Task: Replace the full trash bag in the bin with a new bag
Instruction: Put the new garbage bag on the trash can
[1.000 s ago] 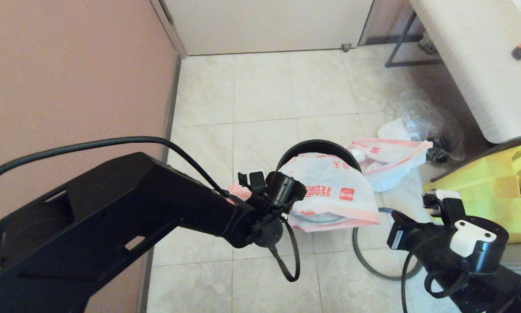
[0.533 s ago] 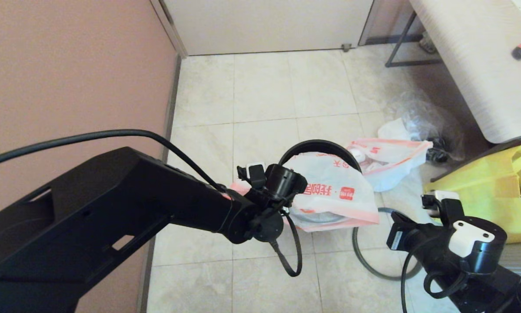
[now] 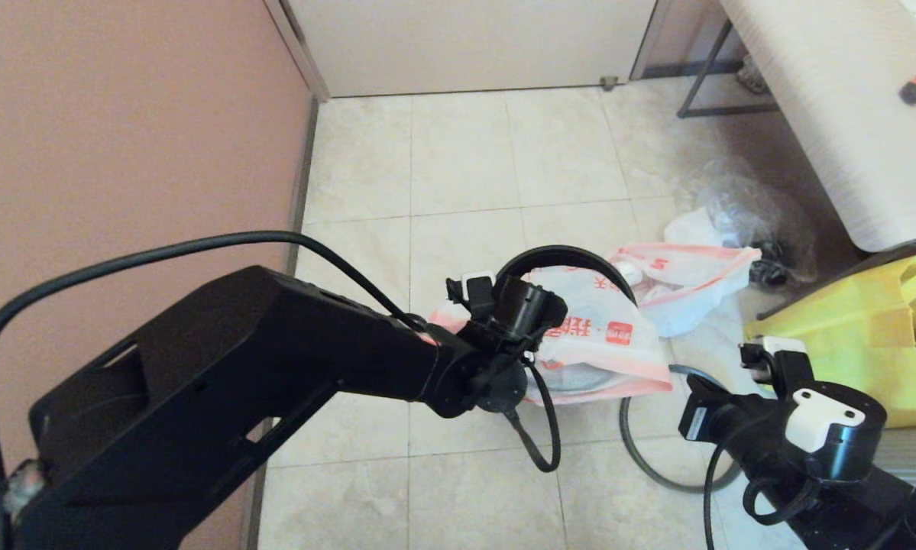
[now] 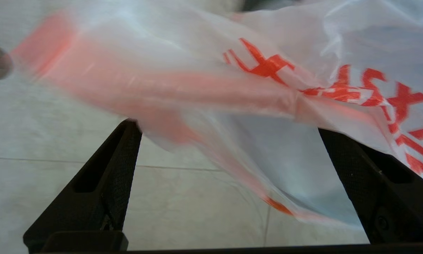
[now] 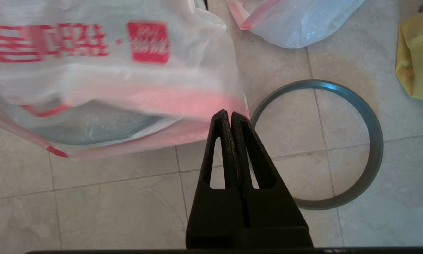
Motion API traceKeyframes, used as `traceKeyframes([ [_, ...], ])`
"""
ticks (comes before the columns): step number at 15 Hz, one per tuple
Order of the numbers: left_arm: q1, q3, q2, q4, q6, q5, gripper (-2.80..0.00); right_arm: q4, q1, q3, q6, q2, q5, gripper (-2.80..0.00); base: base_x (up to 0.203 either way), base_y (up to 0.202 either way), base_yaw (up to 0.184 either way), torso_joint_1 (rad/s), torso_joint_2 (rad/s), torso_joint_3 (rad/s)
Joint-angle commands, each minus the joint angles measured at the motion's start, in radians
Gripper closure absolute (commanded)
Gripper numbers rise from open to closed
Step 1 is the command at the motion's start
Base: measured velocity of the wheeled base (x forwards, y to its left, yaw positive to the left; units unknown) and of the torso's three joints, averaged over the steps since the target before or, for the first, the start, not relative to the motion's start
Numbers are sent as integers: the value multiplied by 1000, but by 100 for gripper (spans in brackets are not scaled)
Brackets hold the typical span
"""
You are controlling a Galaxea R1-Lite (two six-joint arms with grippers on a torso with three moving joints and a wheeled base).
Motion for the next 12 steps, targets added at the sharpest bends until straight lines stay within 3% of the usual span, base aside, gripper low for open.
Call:
traceKeyframes([
  [1,-24,-29,67,2,-4,6,-280,-8,0,0,2,6,-3,0,0,0,0,0,0,0],
  [12,2,-308,238,152,-3,5,-280,-8,-3,0,13,16,-4,0,0,0,0,0,0,0],
])
